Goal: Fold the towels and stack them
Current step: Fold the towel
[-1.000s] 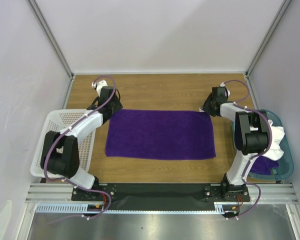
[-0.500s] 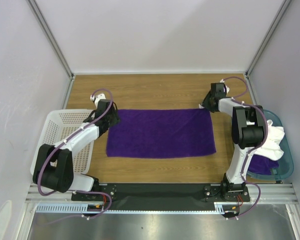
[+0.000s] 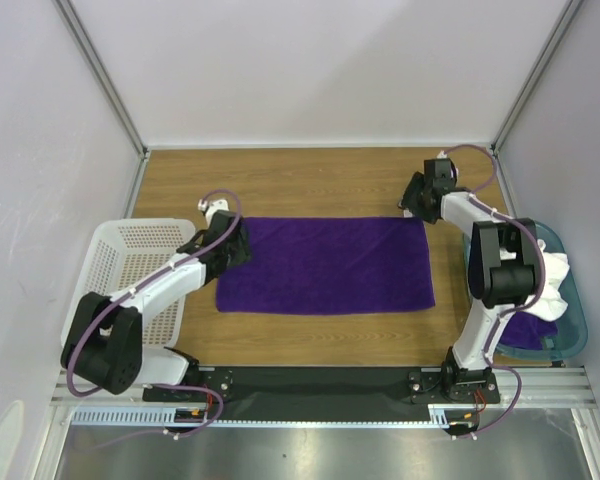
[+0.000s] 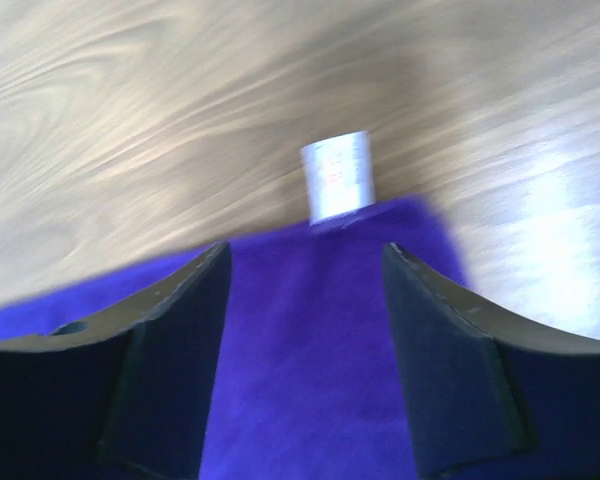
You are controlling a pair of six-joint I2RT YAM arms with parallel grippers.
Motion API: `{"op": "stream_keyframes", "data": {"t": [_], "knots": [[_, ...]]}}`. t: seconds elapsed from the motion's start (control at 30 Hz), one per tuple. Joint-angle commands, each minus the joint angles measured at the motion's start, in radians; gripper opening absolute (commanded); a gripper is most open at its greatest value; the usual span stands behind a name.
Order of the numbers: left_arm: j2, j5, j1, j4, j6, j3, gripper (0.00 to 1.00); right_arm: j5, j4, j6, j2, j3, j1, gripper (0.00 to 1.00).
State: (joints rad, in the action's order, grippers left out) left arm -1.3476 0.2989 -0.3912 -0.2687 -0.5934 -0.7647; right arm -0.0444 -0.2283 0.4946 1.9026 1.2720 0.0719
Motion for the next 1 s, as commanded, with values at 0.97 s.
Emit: {"op": "stream_keyframes", "data": {"t": [0.97], "knots": [[0.45, 0.002, -0.006, -0.08, -0.244, 0.421, 0.64, -0.003, -0.114, -0.007, -0.18, 0.13, 0.526, 0.84]]}}
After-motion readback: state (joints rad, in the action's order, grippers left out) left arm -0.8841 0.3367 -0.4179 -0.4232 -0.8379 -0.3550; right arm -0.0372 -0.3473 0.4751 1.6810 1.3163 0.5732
